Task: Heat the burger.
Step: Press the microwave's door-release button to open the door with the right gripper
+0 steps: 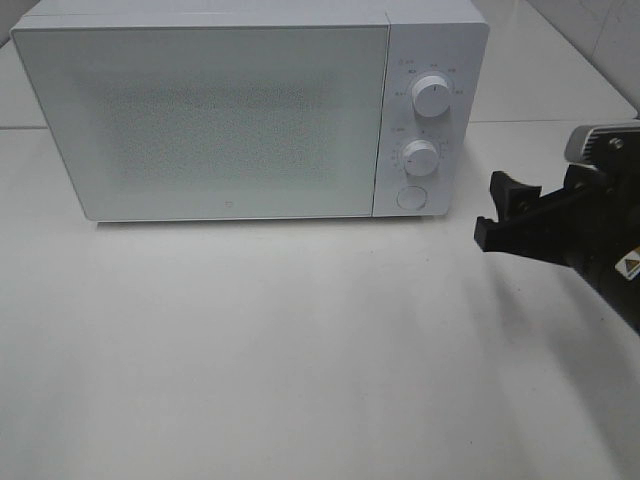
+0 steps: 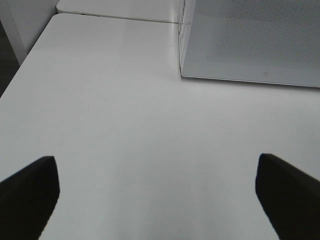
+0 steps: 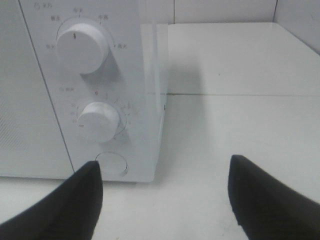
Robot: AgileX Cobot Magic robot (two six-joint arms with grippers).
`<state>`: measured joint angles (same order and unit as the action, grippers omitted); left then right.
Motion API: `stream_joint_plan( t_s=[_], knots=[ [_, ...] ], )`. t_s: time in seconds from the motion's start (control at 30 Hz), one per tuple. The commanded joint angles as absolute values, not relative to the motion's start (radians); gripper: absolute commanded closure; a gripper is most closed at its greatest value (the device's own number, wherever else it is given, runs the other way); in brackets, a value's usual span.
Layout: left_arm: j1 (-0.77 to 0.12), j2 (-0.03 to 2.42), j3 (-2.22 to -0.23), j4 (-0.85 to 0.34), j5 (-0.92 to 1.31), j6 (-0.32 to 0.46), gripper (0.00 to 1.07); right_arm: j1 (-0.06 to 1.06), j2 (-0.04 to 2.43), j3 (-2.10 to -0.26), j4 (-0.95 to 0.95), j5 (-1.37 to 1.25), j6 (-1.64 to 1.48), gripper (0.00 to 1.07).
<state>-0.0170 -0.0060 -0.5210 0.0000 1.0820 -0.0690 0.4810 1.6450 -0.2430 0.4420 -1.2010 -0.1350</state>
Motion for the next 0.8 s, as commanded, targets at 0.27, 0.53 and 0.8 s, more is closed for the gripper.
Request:
stream_joint_plan(
  t_s=[0.27, 0.53, 0.8],
  knots=[
    [-0.015, -0.017, -0.520, 0.000, 1.070, -0.071, 0.06, 0.710, 1.742, -0.293, 0.660, -1.342, -0.150, 0.37],
    [-0.015, -0.017, -0.520, 0.000, 1.070, -0.071, 0.06, 0.795, 1.808, -0.369, 0.750, -1.332, -0.150, 0.37],
    [-0.015, -0.017, -0.520, 0.000, 1.070, -0.071, 0.06, 0.806, 1.830, -0.414, 0.755, -1.288, -0.037, 0.43]
  ],
)
